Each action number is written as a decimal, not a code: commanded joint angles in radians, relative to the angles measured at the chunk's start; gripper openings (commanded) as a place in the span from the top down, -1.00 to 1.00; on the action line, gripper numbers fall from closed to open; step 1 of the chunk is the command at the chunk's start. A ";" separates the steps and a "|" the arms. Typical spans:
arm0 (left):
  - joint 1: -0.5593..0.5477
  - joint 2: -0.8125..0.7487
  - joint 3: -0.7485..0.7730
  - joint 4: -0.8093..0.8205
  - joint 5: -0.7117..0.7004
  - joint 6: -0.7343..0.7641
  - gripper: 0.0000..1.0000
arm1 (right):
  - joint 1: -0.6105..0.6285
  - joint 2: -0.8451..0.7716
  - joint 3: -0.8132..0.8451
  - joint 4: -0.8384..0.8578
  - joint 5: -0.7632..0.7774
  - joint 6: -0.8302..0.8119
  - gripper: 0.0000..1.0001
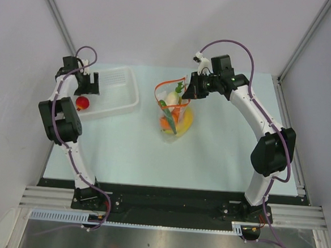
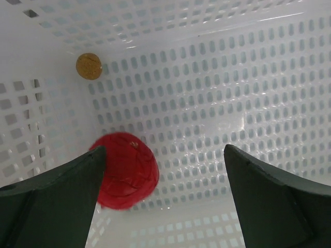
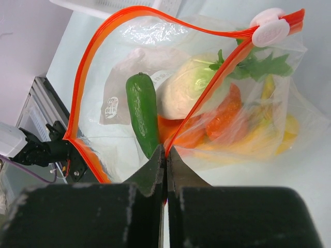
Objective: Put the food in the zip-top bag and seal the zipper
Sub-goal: Pick up the fake fruit from the bin, then place the fake fruit in the zipper food storage bag, then pick up the fake vegetable from the bin.
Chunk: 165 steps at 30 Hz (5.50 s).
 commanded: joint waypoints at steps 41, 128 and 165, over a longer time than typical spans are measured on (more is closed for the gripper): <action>-0.040 -0.077 -0.048 -0.141 0.079 -0.067 0.29 | 0.003 -0.025 0.039 0.035 0.004 -0.018 1.00; -0.074 0.159 0.102 0.160 -0.576 -0.082 0.10 | -0.093 -0.063 0.005 0.014 -0.020 -0.021 1.00; -0.059 0.271 0.164 0.198 -0.446 -0.051 0.38 | -0.095 -0.004 0.053 0.012 -0.017 -0.007 1.00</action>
